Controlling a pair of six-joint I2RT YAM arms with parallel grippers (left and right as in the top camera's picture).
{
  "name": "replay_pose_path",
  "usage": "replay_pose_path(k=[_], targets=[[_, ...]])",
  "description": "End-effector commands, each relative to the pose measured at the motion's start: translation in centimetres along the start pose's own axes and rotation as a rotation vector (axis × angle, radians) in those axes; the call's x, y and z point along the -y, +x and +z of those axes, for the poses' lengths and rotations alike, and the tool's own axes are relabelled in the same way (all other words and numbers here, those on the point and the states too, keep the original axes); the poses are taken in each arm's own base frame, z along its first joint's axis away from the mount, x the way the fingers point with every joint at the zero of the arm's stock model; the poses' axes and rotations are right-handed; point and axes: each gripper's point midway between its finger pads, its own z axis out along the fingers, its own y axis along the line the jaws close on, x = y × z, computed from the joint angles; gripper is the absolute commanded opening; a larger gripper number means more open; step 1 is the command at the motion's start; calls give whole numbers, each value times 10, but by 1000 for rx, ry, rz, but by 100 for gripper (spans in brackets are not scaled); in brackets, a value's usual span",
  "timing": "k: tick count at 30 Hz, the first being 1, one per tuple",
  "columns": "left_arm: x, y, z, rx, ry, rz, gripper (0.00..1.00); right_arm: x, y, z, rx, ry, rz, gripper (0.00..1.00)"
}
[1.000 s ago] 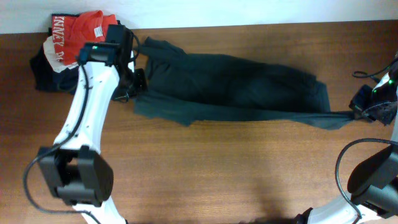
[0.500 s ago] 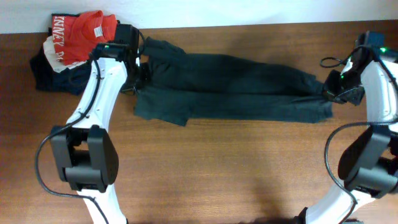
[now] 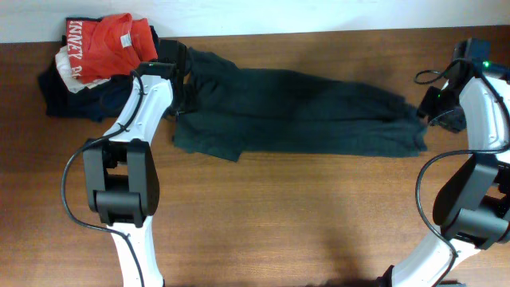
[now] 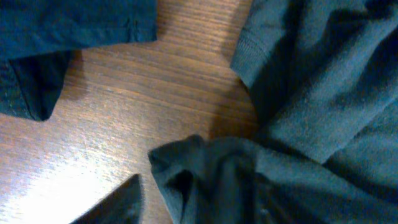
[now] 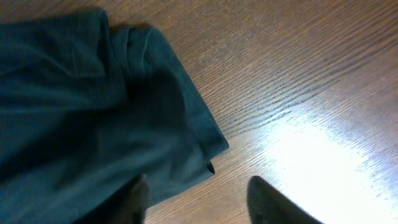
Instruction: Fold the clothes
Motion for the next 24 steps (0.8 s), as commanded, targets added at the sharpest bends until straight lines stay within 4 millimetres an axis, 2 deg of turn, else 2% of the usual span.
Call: replay_pose_path(k=[1,3,6,7,8,9,10,13,16,18,24], targets=[[-2,-3,0,7,-17,59,73,10,-2,0,4,65,-7,99],[-4,-6,-15,5,-18,113,81,18,3,-5,-21,109,-15,99],[-2,-12,-39,8,0,113,82,19,15,-9,-72,103,-22,99],[1,-11,-43,-1,21,114,78,15,19,-9,-93,77,-23,99],[8,-7,-45,-20,64,115,61,5,25,-9,-120,21,-22,90],[18,-1,-45,-49,128,115,41,-5,29,-8,-136,-36,-20,76],[27,5,-44,-70,178,115,27,-11,29,-8,-139,-67,-18,55],[37,22,-32,-123,235,117,9,-26,26,0,-125,-146,-12,22],[33,40,-16,-167,224,118,1,-43,31,11,-133,-238,-9,11],[32,47,-8,-181,220,118,1,-44,33,20,-127,-243,-9,8],[30,54,12,-164,211,117,1,-43,62,62,-161,-241,-8,7]])
